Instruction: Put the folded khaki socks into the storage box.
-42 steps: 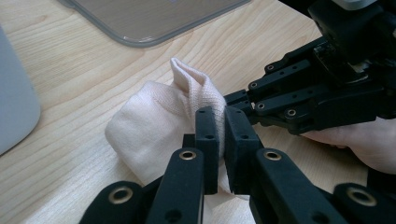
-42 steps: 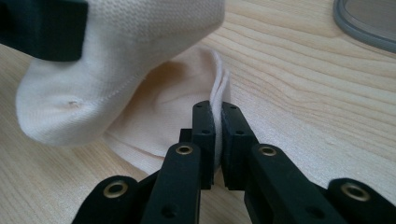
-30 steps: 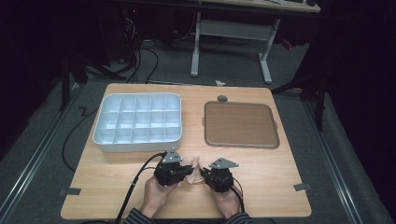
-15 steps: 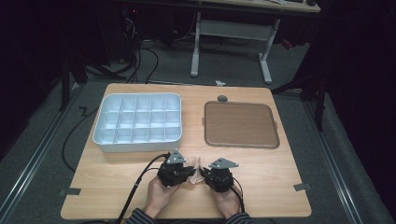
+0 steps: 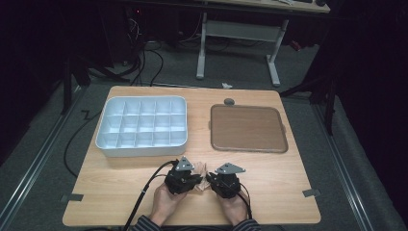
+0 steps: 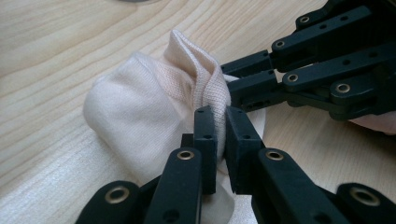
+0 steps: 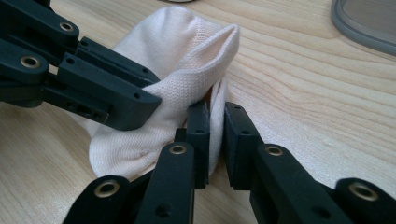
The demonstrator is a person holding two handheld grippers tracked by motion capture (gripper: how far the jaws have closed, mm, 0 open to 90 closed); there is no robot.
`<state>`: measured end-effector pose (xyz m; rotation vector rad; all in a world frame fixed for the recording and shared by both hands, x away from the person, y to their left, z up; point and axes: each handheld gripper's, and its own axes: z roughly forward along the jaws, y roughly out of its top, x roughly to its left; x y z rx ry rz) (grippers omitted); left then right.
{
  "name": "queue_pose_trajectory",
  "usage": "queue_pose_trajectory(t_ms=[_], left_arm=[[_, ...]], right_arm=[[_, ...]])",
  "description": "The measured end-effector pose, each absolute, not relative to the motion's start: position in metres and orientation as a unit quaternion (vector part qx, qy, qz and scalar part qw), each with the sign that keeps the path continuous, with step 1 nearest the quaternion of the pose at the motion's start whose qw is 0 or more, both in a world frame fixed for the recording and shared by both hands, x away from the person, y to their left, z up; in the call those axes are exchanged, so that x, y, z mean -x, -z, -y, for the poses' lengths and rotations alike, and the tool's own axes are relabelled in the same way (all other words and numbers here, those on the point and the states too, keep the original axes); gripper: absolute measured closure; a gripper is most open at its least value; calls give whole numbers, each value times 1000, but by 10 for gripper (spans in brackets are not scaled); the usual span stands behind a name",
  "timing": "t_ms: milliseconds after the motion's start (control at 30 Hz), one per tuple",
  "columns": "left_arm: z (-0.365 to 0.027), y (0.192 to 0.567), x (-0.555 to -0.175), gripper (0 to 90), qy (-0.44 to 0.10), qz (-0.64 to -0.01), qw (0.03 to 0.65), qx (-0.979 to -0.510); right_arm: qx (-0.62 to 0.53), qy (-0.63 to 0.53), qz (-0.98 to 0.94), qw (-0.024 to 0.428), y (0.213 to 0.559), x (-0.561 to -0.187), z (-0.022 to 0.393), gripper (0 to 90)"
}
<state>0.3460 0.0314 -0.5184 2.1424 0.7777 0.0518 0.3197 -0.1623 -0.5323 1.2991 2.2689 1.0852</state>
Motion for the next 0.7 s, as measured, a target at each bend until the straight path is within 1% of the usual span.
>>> queue_pose_trajectory(t_ms=[200, 333, 500, 533, 700], left_arm=[[-32, 518, -347, 825, -17, -312, 421, -852], [-34, 515, -346, 761, -18, -311, 423, -851], [-38, 509, -342, 629, -26, -311, 430, -847], [-40, 508, -341, 616, -29, -311, 431, -847], [-45, 502, -339, 559, -33, -309, 440, -842]], right_arm=[[-457, -377, -790, 156, 532, -320, 163, 766], [-459, -379, -788, 157, 531, -320, 164, 728], [-464, -389, -780, 159, 525, -319, 168, 676], [-464, -391, -779, 155, 523, -319, 169, 675], [-457, -400, -777, 167, 511, -317, 173, 685]])
